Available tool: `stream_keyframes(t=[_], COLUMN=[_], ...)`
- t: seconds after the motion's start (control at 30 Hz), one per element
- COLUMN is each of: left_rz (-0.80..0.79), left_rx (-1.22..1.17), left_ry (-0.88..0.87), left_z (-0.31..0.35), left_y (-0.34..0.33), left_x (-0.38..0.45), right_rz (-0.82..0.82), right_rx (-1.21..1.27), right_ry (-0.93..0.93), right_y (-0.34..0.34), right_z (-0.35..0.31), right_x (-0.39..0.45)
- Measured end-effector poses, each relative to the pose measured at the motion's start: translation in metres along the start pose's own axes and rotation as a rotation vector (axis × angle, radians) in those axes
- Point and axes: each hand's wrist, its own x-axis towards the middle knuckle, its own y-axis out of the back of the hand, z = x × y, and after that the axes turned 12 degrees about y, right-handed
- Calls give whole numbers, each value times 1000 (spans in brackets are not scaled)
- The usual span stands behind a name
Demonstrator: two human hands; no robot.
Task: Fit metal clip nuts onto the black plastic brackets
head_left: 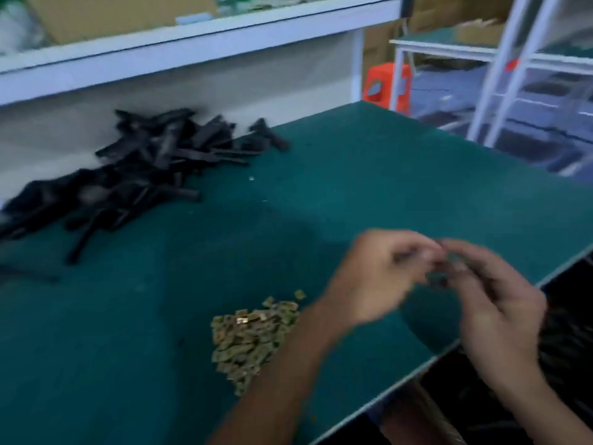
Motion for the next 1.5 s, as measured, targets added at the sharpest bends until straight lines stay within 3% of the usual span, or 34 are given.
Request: stream_keyframes(t=[0.07,0.17,0.27,0.43,0.53,0.63,0.7,0.8,0.93,1.03,1.17,1.27,1.33,1.43,1.5], left_rz=[311,754,1071,1202,1302,1275,1230,1194,1247,1195,1037,1170,1293,1136,1039], left_rx=[-57,-121,-190,-230,-245,-248,-229,-234,-269,-246,-410,-539,-501,-395,-251], left_ry=[49,86,135,114,134,169,185,182,164,138,95,-18,-125,-246,-211], left_z=[-22,-70,-108,-119,-120,-120,-121,-122,-117,-116,-91,-65,-51,-39,-39], left_y=[71,157,207,234,239,242,241,240,236,234,239,246,247,237,225], left_x=[-11,-44,-73,-64,-58,-57,-58,-60,-60,-62,-62,-61,-64,-61,-57], right_rz=[-239,-522,-680,-789,-917,-1045,-1025,-845,-513,-732,-949,-1049,-1111,-1192,-1149], right_rx=[53,115,44,-141,-240,-325,-406,-371,71,346,328,255,215,292,305], right_ry=[-14,-180,-92,159,181,174,201,134,-254,-444,-327,-206,-188,-278,-226], right_y=[-54,-133,-209,-340,-403,-439,-446,-439,-399,-355,-309,-295,-288,-274,-263], right_z=[6,25,40,54,62,64,63,58,36,4,-22,-31,-34,-34,-29], right_x=[17,32,49,91,111,118,119,127,125,107,68,47,41,40,42])
